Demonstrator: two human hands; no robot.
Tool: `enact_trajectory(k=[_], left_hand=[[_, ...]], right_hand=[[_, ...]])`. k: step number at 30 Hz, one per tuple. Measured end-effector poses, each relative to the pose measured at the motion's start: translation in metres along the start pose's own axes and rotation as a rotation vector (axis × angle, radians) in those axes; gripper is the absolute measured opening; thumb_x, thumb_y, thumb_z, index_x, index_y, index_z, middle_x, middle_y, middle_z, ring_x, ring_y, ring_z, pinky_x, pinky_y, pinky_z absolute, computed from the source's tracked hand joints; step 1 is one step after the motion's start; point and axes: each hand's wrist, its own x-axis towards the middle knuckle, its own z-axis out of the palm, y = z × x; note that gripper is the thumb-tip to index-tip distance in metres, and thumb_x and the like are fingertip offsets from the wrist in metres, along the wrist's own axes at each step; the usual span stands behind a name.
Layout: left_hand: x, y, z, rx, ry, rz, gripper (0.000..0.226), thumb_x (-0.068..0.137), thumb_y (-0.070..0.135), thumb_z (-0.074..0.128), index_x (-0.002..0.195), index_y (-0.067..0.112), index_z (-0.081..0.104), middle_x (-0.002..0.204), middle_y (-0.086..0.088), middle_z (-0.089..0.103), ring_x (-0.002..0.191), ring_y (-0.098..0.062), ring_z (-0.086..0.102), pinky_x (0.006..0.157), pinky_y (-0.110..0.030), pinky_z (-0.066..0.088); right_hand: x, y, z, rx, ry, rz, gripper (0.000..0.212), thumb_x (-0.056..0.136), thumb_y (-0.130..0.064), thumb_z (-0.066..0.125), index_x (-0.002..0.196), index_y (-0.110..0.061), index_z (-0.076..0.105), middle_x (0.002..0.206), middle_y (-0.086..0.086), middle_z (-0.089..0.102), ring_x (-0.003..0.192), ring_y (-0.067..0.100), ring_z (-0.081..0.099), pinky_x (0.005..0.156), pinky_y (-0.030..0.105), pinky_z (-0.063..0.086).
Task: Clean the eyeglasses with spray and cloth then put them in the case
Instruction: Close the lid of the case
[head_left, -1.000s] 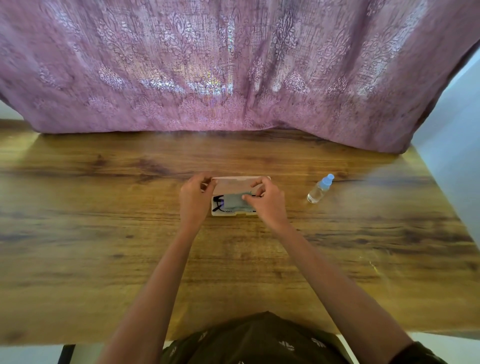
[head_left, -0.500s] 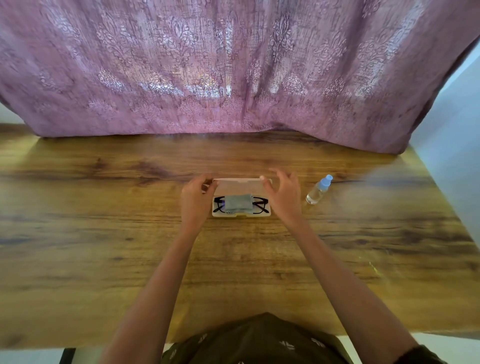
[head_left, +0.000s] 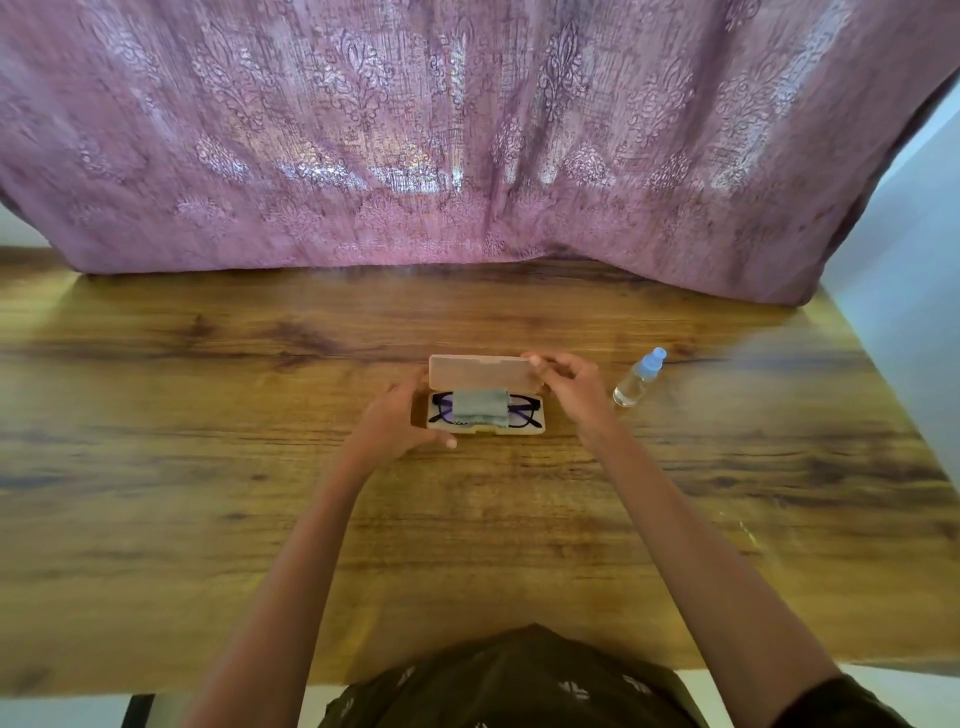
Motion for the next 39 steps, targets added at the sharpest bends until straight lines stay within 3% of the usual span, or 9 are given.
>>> enact_trajectory(k=[6,11,16,19,23,28,34,39], left_hand=[[0.0,0.002,0.002,0.022,0.024,-0.002,0.105,0.07,0.036,0.083,0.151,0.029,0.018,0.136,-0.007,0.053,0.129,-0.029,0.041,0.099,-0.042,0.037],[-0.001,-0.003,0.002,-0.016,0.054,-0.055,0.111,0.066,0.041,0.084,0.151,0.036,0.012,0.135,-0.011,0.051,0.126,-0.029,0.045,0.101,-0.042,0.039],[-0.003,-0.001,0.001,-0.018,0.052,-0.053,0.11,0.066,0.042,0.084,0.149,0.042,0.011,0.136,-0.013,0.049,0.124,-0.028,0.05,0.1,-0.04,0.04],[-0.002,0.002,0.0,-0.027,0.029,-0.054,0.107,0.07,0.038,0.082,0.151,0.037,0.012,0.141,-0.013,0.047,0.13,-0.029,0.045,0.104,-0.042,0.038],[-0.002,0.006,-0.001,-0.028,-0.001,-0.065,0.103,0.075,0.036,0.079,0.152,0.028,0.013,0.147,-0.012,0.045,0.138,-0.029,0.036,0.11,-0.045,0.033],[-0.001,0.013,-0.002,-0.065,0.017,-0.072,0.097,0.076,0.03,0.08,0.152,0.021,0.02,0.148,-0.015,0.039,0.136,-0.032,0.039,0.111,-0.045,0.033],[0.003,0.014,-0.003,-0.071,0.033,-0.054,0.095,0.076,0.026,0.081,0.152,0.017,0.023,0.149,-0.009,0.042,0.141,-0.027,0.03,0.111,-0.039,0.029],[0.005,0.012,-0.004,-0.114,0.018,-0.076,0.097,0.073,0.025,0.083,0.151,0.02,0.025,0.147,-0.009,0.044,0.137,-0.027,0.036,0.113,-0.046,0.033]], right_hand=[[-0.002,-0.001,0.001,0.033,-0.007,-0.02,0.012,0.092,-0.026,0.066,0.1,-0.03,0.074,0.1,-0.005,0.074,0.1,0.015,0.067,0.087,0.028,0.056],[-0.007,0.003,-0.004,0.059,-0.049,-0.1,0.014,0.092,-0.017,0.067,0.097,-0.027,0.075,0.103,-0.006,0.075,0.101,0.017,0.066,0.089,0.031,0.055],[-0.013,0.005,-0.011,0.036,-0.095,-0.176,0.016,0.089,-0.016,0.07,0.102,-0.023,0.076,0.102,-0.013,0.075,0.101,0.001,0.066,0.088,0.017,0.052],[-0.017,0.008,-0.013,0.022,-0.099,-0.191,0.019,0.089,-0.017,0.07,0.106,-0.021,0.075,0.104,-0.014,0.074,0.104,0.001,0.066,0.086,0.011,0.049],[-0.024,0.012,-0.012,0.033,-0.08,-0.211,0.022,0.087,-0.014,0.071,0.109,-0.016,0.074,0.106,-0.009,0.074,0.104,0.005,0.067,0.089,0.016,0.051],[-0.031,0.021,-0.011,-0.044,-0.072,-0.287,0.026,0.087,-0.002,0.069,0.113,-0.005,0.071,0.118,0.003,0.07,0.111,0.004,0.064,0.096,0.018,0.05],[-0.033,0.027,-0.01,-0.116,-0.105,-0.292,0.028,0.086,0.005,0.066,0.114,0.001,0.067,0.128,0.008,0.064,0.122,0.004,0.056,0.104,0.022,0.045],[-0.034,0.028,-0.01,-0.143,-0.11,-0.295,0.03,0.084,0.007,0.067,0.114,0.0,0.067,0.127,0.008,0.065,0.122,-0.003,0.053,0.105,0.021,0.043]])
